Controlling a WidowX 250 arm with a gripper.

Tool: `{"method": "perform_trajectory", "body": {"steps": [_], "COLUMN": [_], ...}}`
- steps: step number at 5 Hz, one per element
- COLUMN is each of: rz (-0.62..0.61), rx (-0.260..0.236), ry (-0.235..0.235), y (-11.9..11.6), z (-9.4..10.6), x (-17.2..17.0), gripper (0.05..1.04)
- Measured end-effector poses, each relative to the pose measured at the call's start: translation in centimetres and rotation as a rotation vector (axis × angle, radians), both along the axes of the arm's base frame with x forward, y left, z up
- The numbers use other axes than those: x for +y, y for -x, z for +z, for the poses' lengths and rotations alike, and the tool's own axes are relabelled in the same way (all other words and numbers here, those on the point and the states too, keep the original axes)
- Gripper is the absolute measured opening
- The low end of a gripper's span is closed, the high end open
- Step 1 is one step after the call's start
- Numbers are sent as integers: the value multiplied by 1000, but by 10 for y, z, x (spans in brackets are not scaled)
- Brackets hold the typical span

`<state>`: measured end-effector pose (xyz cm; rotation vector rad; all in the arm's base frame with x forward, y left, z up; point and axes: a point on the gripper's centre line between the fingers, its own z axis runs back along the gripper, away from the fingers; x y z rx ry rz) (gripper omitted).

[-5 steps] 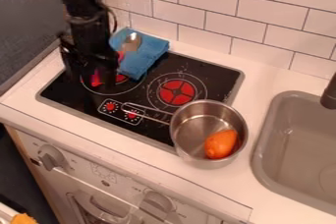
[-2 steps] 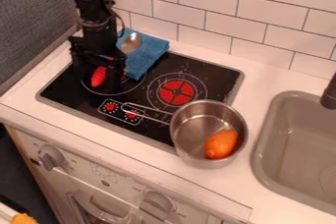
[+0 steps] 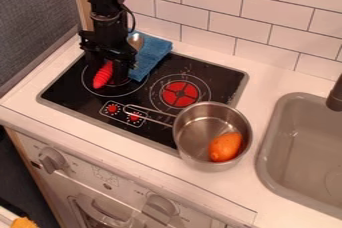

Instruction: Take the orange spoon to the right side of the burner

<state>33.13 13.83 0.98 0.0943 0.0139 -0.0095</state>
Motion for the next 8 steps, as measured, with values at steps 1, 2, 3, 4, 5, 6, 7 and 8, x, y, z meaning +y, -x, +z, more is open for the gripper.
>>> {"method": "perform_trajectory", "body": {"steps": [1,2,3,4,5,6,7,8], "rz": [-1,-4,-41,-98,-100,-62,-6,25], "rx": [7,11,-133,-166,-114,-50,-28,-29], "ry": [3,16,16,75,198,248,247,231], "y": [0,6,-5,-17,-38,-50,-50,-47], "z": [0,4,58,75,52,20,4,0], "x": [-2,-14,-49,-96,-136,-152,-153,-153], "gripper": [429,424,424,424,424,424,424,524]}}
